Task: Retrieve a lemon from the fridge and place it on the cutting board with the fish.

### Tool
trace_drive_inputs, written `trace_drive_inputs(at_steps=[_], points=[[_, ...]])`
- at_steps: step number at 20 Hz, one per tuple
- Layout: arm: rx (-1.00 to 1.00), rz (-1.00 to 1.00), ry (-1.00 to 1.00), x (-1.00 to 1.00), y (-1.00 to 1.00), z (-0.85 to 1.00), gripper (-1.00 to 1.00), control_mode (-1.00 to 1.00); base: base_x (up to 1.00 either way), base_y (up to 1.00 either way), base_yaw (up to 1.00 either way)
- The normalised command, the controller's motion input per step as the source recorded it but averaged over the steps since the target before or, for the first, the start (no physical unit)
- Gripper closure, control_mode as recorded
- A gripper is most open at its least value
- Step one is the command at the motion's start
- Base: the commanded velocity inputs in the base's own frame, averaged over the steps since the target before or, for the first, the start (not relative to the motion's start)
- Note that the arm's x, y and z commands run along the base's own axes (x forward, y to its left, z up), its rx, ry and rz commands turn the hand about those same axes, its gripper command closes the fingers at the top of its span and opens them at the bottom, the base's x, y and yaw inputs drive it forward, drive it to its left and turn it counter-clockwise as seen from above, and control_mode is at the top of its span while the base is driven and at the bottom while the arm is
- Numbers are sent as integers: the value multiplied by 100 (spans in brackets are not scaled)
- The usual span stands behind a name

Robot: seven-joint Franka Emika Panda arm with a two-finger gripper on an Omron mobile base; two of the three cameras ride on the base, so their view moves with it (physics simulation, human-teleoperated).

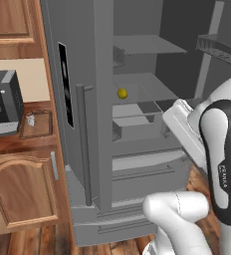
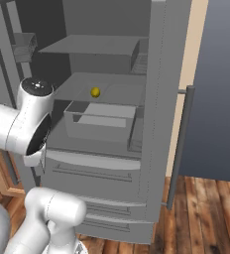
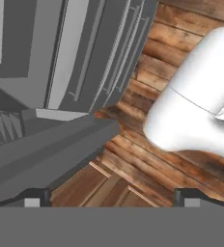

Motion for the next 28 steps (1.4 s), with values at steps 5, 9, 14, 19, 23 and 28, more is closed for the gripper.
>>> trace_drive_inputs(at_steps=[5,9,14,19,23,28], points=[[5,1,-4,87,0,-13,-100,-100,0,0,0],[0,6,-12,71,2,-17,-100,-100,0,0,0],[1,10,-11,55,1,-12,-100,-100,0,0,0],[6,22,-2,51,11,-17,-100,-100,0,0,0],[5,24,0,51,24,-14,-100,-100,0,0,0],[0,15,0,37,30,0,-100,-100,0,0,0]])
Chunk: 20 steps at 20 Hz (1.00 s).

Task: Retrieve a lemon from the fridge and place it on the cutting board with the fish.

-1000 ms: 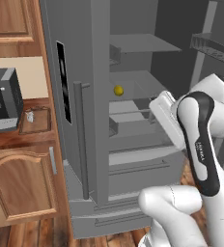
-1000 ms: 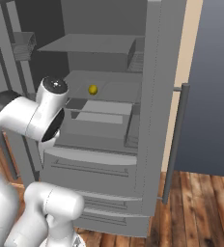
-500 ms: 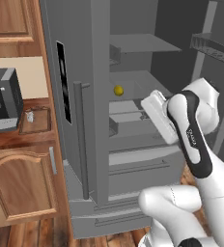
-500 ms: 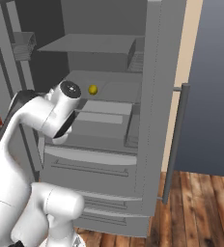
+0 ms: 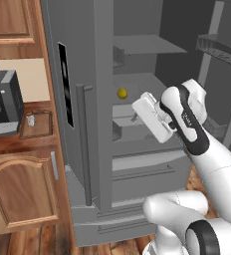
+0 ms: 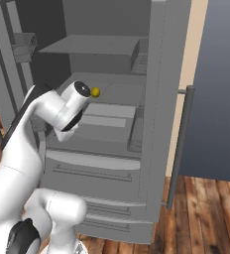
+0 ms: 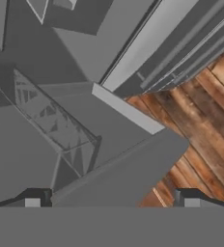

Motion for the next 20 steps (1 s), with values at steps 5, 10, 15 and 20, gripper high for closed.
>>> trace_drive_inputs(at_steps=[5,10,15,20], points=[[1,6,0,15,36,0,-100,-100,0,0,0],[6,5,0,8,43,0,-100,-100,0,0,0],[23,5,0,10,27,3,-100,-100,0,0,0],[35,12,0,0,22,13,-100,-100,0,0,0]])
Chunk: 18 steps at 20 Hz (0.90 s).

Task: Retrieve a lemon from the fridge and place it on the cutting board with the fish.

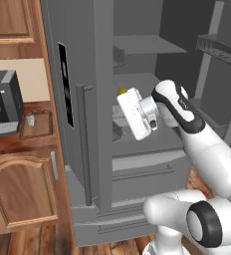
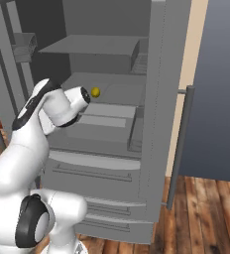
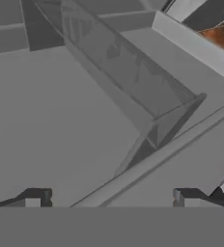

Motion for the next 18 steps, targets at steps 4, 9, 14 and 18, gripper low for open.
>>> trace_drive_inputs(at_steps=[4,9,14,18], points=[[24,15,0,0,37,8,-100,-100,0,0,0],[3,16,2,1,51,2,-100,-100,0,0,0],[-2,13,5,0,60,0,-100,-100,0,0,0],[-4,10,6,0,78,0,-100,-100,0,0,0]])
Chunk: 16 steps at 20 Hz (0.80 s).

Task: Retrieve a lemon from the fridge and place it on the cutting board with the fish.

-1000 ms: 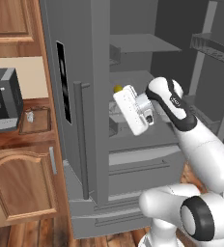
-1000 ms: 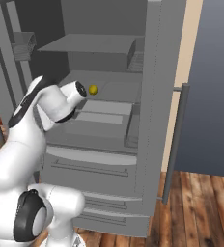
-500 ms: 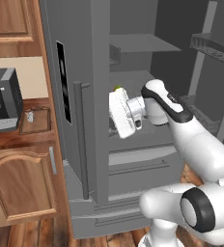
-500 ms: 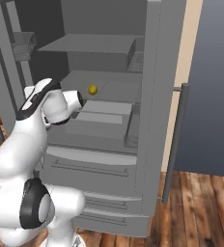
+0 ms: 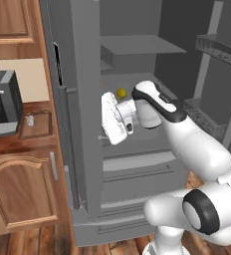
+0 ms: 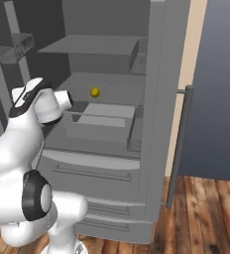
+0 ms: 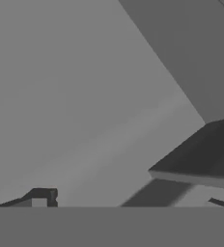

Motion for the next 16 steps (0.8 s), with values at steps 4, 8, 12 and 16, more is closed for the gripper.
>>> trace_drive_inputs(at_steps=[4,8,12,16], points=[[-4,5,5,0,84,0,-100,-100,0,0,0],[-2,0,0,0,61,0,-100,-100,0,0,0],[-5,-2,1,0,55,5,-100,-100,0,0,0],[-7,-2,5,0,45,12,-100,-100,0,0,0]])
